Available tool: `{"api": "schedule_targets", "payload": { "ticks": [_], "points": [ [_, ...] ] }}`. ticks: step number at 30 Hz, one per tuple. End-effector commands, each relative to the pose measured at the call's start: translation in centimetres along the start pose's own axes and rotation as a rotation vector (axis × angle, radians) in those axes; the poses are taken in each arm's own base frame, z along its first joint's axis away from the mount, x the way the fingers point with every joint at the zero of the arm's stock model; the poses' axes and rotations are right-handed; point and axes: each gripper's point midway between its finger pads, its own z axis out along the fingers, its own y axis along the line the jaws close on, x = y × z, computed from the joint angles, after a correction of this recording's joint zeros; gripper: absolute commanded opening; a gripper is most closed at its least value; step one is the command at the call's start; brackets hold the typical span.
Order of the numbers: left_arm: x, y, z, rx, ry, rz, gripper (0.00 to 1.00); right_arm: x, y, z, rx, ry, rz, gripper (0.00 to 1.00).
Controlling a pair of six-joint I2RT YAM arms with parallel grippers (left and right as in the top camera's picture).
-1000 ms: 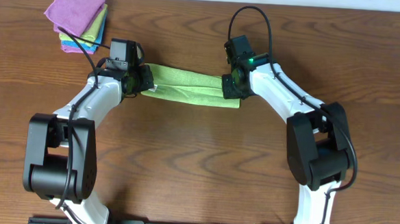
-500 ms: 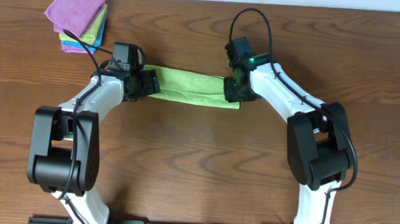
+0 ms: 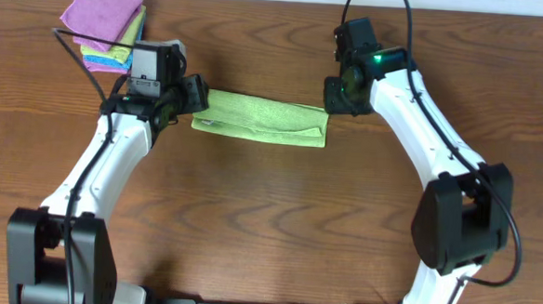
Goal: Fold the cloth
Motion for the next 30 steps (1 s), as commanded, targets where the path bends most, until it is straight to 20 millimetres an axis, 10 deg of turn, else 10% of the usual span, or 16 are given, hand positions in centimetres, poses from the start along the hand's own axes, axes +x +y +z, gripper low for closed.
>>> {"api": "schedule_targets", "payload": {
  "ticks": [1,17,30],
  "points": [
    [-0.1,-0.8,0.3,0.021,0.006,0.027,0.11,-0.4,1.2,-1.1,-0.033,-0.025,-0.016,0.01],
    [4.7,-0.9,8.8,0.069,0.144,0.034,0.06,-1.2,3.5,0.2,-0.132,-0.051,-0.046,0.01],
    [7.5,0.4,10.9,0.042,0.232,-0.007,0.06,3.0,4.7,5.8,-0.198,0.148,-0.065,0.01]
  ]
}}
